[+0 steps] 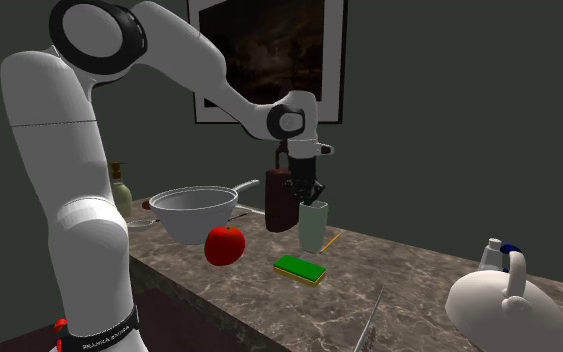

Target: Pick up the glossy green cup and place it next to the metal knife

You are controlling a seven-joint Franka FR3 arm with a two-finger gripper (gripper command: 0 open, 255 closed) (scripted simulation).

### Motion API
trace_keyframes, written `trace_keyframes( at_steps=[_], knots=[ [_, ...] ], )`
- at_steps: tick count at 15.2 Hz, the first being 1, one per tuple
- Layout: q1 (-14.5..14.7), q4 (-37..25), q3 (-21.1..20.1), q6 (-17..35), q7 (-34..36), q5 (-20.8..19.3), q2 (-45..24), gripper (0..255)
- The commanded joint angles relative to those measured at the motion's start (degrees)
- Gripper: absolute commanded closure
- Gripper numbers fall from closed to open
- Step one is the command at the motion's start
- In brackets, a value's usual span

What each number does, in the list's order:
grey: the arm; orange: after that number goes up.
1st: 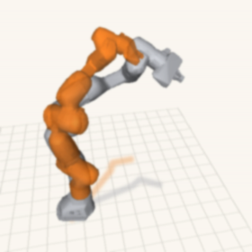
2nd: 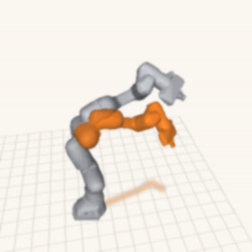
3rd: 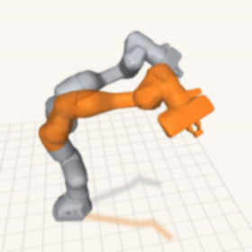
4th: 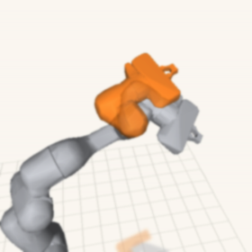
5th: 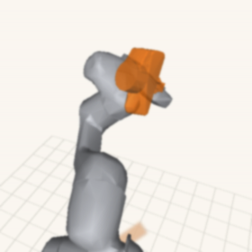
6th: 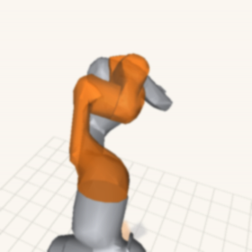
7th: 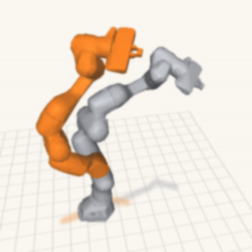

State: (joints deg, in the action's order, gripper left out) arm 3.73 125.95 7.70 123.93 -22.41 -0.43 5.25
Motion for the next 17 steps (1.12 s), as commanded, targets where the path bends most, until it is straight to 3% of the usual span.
trace_keyframes(
  at_steps=[1,17],
  knots=[
    [0.0,-1.1,-0.1,-1.8,0.2,-0.1,0.7,255],
    [0.1,-10.6,-0.3,-14.0,0.5,-0.4,3.5,255]
  ],
)
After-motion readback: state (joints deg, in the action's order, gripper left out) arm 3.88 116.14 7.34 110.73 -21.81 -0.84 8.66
